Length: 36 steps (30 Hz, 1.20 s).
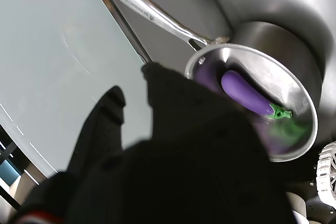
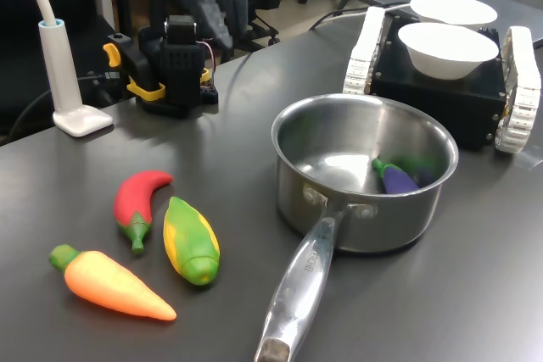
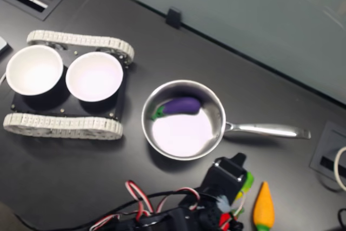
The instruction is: Pick up the carrot and place them in the pan
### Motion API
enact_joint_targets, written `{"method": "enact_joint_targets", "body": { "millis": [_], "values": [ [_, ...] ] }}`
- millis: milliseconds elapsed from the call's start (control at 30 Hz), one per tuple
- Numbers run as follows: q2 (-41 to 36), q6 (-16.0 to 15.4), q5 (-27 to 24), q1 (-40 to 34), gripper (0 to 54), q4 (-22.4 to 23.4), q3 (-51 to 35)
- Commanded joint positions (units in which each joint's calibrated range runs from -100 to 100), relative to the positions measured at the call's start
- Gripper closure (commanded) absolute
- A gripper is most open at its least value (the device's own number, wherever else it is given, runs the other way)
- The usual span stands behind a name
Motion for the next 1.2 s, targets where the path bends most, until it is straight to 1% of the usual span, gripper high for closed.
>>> {"method": "enact_joint_targets", "body": {
  "millis": [0,100,133,200,333,600,633,833,933,1100,1167],
  "values": [
    [2.46,-1.39,2.59,3.2,38.7,0.51,-7.83],
    [4.66,-2.57,4.15,5.26,36.9,0.51,-9.56],
    [7.44,-3.75,5.91,7.67,35.0,0.51,-11.47],
    [8.62,-4.08,7.13,8.48,33.7,0.51,-11.74],
    [11.07,-5.76,9.67,11.23,32.2,0.51,-12.83],
    [16.8,-8.29,17.63,16.39,27.0,0.42,-17.37],
    [17.56,-8.45,19.19,16.96,25.0,0.42,-18.1],
    [21.1,-8.45,25.25,18.8,22.4,0.42,-21.64],
    [22.54,-8.45,29.16,20.52,18.3,0.42,-23.01],
    [25.66,-8.03,33.36,22.35,17.5,0.42,-26.0],
    [26.93,-7.36,34.82,22.81,16.7,0.42,-27.09]
  ]
}}
